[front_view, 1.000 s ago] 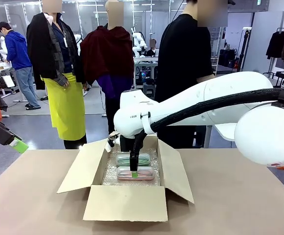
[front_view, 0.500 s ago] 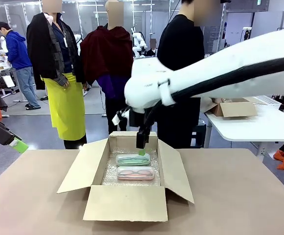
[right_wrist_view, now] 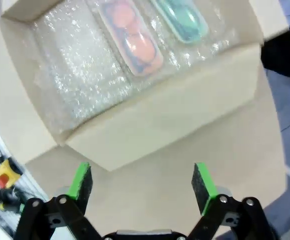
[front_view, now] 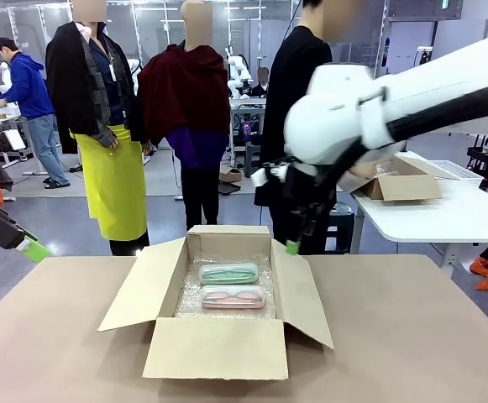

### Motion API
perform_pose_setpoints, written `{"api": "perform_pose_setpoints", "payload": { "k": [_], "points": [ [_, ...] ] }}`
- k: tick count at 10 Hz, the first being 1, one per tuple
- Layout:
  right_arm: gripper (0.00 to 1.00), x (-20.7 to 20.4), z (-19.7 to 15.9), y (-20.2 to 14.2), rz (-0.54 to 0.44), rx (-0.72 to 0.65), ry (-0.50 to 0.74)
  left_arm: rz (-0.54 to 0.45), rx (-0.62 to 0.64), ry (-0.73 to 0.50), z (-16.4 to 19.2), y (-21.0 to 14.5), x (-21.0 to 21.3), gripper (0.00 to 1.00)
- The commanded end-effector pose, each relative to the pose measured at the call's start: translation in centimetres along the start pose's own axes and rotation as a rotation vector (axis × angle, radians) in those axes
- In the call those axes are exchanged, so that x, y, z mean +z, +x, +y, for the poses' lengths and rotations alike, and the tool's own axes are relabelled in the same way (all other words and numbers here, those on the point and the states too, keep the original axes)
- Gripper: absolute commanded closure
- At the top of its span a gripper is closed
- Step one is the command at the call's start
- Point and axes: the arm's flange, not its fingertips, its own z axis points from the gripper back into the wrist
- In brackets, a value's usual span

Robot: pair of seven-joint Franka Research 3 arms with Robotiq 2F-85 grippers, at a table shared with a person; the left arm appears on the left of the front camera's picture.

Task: Pack the glasses set securely to prepare it for shipping.
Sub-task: Position the Package Box on the left side of the table.

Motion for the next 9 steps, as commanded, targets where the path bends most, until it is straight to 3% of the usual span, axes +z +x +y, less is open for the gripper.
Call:
{"api": "perform_pose_setpoints", "payload": {
  "k": [1, 5, 7, 9],
  "points": [
    [0.00, 0.1, 1.5, -7.2, -0.115, -0.105, -0.021, 0.003, -0.004, -0.002, -0.1, -0.1, 0.1, 0.00],
    [0.00, 1.0, 3.5, -18.5, -0.283, -0.263, -0.047, 0.003, -0.004, -0.002, -0.1, -0.1, 0.1, 0.00],
    [0.00, 1.6, 4.1, -22.1, -0.280, -0.330, -0.073, 0.003, -0.004, -0.002, -0.1, -0.1, 0.1, 0.00],
    [0.00, 0.9, 3.7, -23.5, -0.276, -0.379, -0.080, 0.003, -0.004, -0.002, -0.1, -0.1, 0.1, 0.00]
  ]
}}
